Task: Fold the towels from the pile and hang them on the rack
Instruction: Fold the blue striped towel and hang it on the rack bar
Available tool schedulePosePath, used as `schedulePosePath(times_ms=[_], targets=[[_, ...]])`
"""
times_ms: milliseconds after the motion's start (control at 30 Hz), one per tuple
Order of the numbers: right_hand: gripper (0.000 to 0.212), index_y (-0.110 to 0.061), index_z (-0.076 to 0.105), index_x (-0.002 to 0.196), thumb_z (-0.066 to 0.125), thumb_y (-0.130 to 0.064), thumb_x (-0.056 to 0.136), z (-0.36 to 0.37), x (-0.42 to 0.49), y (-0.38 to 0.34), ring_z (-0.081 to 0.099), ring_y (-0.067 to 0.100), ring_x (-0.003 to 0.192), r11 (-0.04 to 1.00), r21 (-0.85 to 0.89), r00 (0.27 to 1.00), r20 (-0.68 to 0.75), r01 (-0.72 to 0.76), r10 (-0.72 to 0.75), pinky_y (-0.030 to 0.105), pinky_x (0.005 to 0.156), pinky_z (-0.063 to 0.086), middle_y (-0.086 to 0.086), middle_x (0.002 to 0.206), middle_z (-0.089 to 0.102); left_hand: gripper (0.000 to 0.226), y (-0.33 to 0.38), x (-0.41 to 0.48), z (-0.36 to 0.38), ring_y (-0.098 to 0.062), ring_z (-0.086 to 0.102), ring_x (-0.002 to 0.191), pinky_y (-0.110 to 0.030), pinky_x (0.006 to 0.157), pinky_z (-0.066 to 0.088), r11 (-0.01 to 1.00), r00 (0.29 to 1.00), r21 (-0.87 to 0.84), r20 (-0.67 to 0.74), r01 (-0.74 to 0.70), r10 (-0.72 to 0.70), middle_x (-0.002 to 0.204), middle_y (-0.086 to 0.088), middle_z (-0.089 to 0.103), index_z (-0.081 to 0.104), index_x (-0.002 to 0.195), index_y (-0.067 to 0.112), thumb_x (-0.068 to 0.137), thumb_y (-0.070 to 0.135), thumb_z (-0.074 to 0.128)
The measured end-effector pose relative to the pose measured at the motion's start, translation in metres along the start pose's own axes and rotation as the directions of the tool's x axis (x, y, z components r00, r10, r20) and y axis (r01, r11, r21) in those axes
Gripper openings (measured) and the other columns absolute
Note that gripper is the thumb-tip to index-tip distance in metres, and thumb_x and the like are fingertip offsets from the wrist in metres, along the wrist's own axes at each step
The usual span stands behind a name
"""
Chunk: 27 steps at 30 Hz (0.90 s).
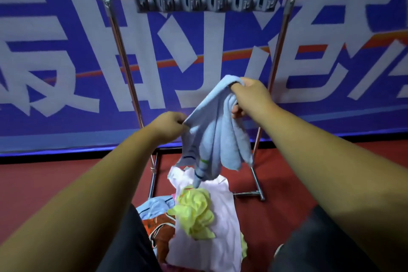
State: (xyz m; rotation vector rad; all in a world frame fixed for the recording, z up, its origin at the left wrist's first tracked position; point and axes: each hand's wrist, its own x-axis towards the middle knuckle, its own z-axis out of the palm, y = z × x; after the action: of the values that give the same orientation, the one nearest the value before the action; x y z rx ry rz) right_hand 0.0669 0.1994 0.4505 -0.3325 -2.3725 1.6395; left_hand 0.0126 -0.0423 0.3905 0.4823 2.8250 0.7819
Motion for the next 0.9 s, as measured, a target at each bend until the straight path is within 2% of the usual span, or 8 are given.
schedulePosePath(times_ms=[133, 300, 433, 533, 600, 733, 833, 900], targets=[[0.025, -0.022, 0.067, 0.096, 0.047, -0.036, 0.103, -0.018, 0.010, -0.011, 0.071, 0.031, 0.060, 0.999, -0.019, 0.999, -0.040, -0.033, 0.032, 0.052, 0.069, 0.067, 0.012, 0.064, 0.067, 0.028, -0.003, 0.006, 0.010, -0.028, 0.065, 0.080, -0.031, 0.073, 0.048, 0.943, 0.998, -0.329, -0.013, 0.048, -0.055, 0.091, -0.013, 0.073, 0.072, 0.096, 0.008, 0.103, 0.033, 0.062], [0.025, -0.023, 0.063, 0.090, 0.044, -0.032, 0.104, -0.036, 0.027, -0.015, 0.065, 0.031, 0.073, 0.973, -0.204, 0.991, -0.108, -0.106, 0.085, 0.042, 0.071, 0.057, 0.014, 0.079, 0.068, 0.030, 0.029, 0.016, 0.000, -0.020, 0.060, 0.081, -0.041, 0.083, 0.055, 0.774, 0.971, -0.631, -0.210, -0.048, -0.111, 0.084, -0.001, 0.068, 0.066, 0.088, 0.020, 0.108, 0.038, 0.054], [0.024, -0.011, 0.066, 0.113, 0.047, -0.023, 0.104, -0.040, 0.037, -0.008, 0.062, 0.029, 0.077, 0.858, -0.501, 0.992, -0.024, -0.116, 0.120, 0.041, 0.074, 0.051, 0.010, 0.085, 0.061, 0.030, 0.066, 0.020, -0.022, -0.026, 0.071, 0.092, -0.046, 0.085, 0.060, 0.829, 0.956, -0.542, -0.291, -0.140, -0.029, 0.092, 0.000, 0.074, 0.070, 0.094, 0.031, 0.103, 0.054, 0.053], [0.020, -0.010, 0.068, 0.097, 0.061, -0.028, 0.095, -0.032, 0.025, -0.007, 0.063, 0.031, 0.087, 0.829, -0.557, 0.989, 0.088, -0.049, 0.118, 0.035, 0.073, 0.050, 0.013, 0.095, 0.068, 0.032, 0.088, 0.023, -0.035, -0.021, 0.067, 0.085, -0.038, 0.075, 0.056, 0.899, 0.942, -0.385, -0.327, -0.211, 0.081, 0.091, -0.002, 0.073, 0.071, 0.096, 0.025, 0.105, 0.051, 0.056], [0.032, -0.011, 0.073, 0.095, 0.069, -0.042, 0.086, -0.024, 0.019, -0.009, 0.065, 0.026, 0.084, 0.797, -0.603, 0.968, 0.214, 0.024, 0.132, 0.032, 0.071, 0.049, 0.012, 0.097, 0.072, 0.033, 0.098, 0.024, -0.041, -0.019, 0.064, 0.082, -0.036, 0.074, 0.054, 0.923, 0.938, -0.303, -0.321, -0.236, 0.134, 0.088, 0.000, 0.071, 0.072, 0.094, 0.023, 0.104, 0.051, 0.059], [0.033, -0.034, 0.071, 0.118, 0.073, -0.046, 0.087, -0.008, 0.019, -0.022, 0.071, 0.018, 0.101, 0.931, -0.365, 0.923, 0.365, 0.021, 0.122, 0.042, 0.092, 0.058, 0.003, 0.108, 0.075, 0.032, 0.108, 0.023, -0.057, -0.012, 0.064, 0.073, -0.032, 0.069, 0.055, 0.934, 0.962, -0.291, -0.231, -0.209, 0.144, 0.074, 0.006, 0.071, 0.078, 0.088, 0.024, 0.098, 0.053, 0.069], [0.028, -0.041, 0.073, 0.122, 0.072, -0.044, 0.094, -0.004, 0.022, -0.029, 0.068, 0.014, 0.105, 0.974, -0.221, 0.929, 0.370, 0.058, 0.029, 0.035, 0.084, 0.054, -0.002, 0.112, 0.077, 0.031, 0.109, 0.016, -0.067, -0.012, 0.069, 0.077, -0.031, 0.070, 0.058, 0.935, 0.972, -0.288, -0.170, -0.207, 0.162, 0.075, 0.004, 0.075, 0.080, 0.084, 0.021, 0.094, 0.050, 0.076], [0.013, -0.033, 0.077, 0.106, 0.074, -0.037, 0.094, -0.003, 0.023, -0.033, 0.069, 0.016, 0.095, 0.987, -0.147, 0.937, 0.350, 0.068, -0.012, 0.034, 0.080, 0.055, -0.006, 0.100, 0.077, 0.030, 0.109, 0.012, -0.074, -0.018, 0.073, 0.086, -0.038, 0.080, 0.061, 0.926, 0.972, -0.320, -0.183, -0.198, 0.145, 0.083, 0.001, 0.078, 0.079, 0.087, 0.021, 0.091, 0.051, 0.079]])
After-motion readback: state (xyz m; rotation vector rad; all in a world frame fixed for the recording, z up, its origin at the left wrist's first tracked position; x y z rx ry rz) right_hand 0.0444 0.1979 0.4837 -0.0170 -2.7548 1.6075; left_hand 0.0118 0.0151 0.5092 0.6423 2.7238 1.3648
